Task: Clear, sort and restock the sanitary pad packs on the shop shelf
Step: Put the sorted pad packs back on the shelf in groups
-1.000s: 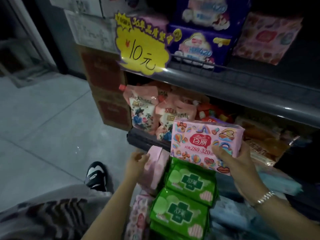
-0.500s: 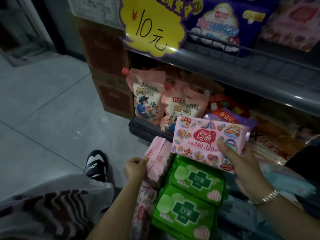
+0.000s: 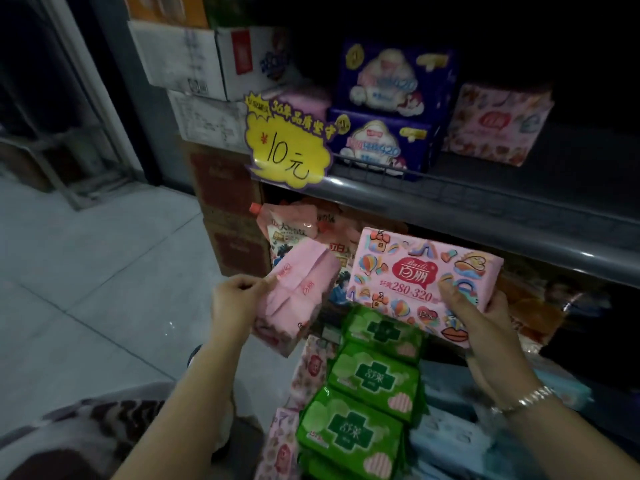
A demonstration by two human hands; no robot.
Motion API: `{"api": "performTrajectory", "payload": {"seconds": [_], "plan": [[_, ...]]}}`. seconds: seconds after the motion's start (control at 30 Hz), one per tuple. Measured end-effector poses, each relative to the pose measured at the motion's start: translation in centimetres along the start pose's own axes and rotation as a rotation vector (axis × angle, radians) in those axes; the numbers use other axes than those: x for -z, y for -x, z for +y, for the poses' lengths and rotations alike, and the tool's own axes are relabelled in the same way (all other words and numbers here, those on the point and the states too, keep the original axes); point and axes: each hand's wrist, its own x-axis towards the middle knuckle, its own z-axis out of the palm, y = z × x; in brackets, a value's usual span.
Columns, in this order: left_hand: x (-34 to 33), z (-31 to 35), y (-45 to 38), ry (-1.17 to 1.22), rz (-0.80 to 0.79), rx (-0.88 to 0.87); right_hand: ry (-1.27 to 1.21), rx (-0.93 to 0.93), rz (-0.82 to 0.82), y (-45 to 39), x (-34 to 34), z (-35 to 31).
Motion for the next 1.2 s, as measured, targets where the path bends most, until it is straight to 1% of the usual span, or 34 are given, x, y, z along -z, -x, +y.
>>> {"api": "performTrajectory", "payload": {"seconds": [0.13,0.23,0.33,0.47,0.57,0.7,0.8,0.87,0.97,1.03,1.1,1.17,1.2], "plan": [[-0.1,5.7,2.6,0.128,-0.091,-0.071,-0.134,0.049,0.044,1.0,1.1,-3.5],[-1.3,8.9,4.2,0.228,-0.196,-0.06,-0.207,0.114,0.077,1.8,2.1,-6.3],[-3.5,12.1,5.5,0.331,-0.29,-0.012,-0.234,0.174,0.094,2.4,3.8,-9.0],[-7.8,16.3,6.5,0.417,-0.383,-0.036,-0.232,0.276,0.211,2.5,6.3,-12.0],[-12.0,20.0,7.7,0.379,-0.429,-0.081,-0.27,0.345,0.282,2.3,8.2,-13.8],[-17.4,24.8,8.8,0.321,-0.488,-0.134,-0.381,0.383,0.297,1.2,10.7,-15.3],[-21.5,27.7,8.4,0.301,-0.555,-0.165,-0.43,0.398,0.342,0.0,12.4,-16.0],[-24.1,28.8,7.4,0.264,-0.58,-0.154,-0.41,0.406,0.369,-0.8,13.2,-16.3],[-27.0,29.3,6.1,0.192,-0.58,-0.123,-0.368,0.406,0.454,-1.9,14.0,-16.6],[-28.1,29.4,5.8,0.163,-0.543,-0.206,-0.369,0.406,0.436,-2.5,14.4,-16.7],[-28.5,29.1,6.1,0.09,-0.54,-0.43,-0.376,0.401,0.426,-2.9,14.8,-16.7],[-28.5,28.6,6.6,-0.039,-0.573,-0.664,-0.361,0.372,0.459,-3.3,14.9,-16.8],[-28.3,28.3,7.0,-0.113,-0.585,-0.743,-0.358,0.36,0.483,-3.3,15.0,-16.8]]}}
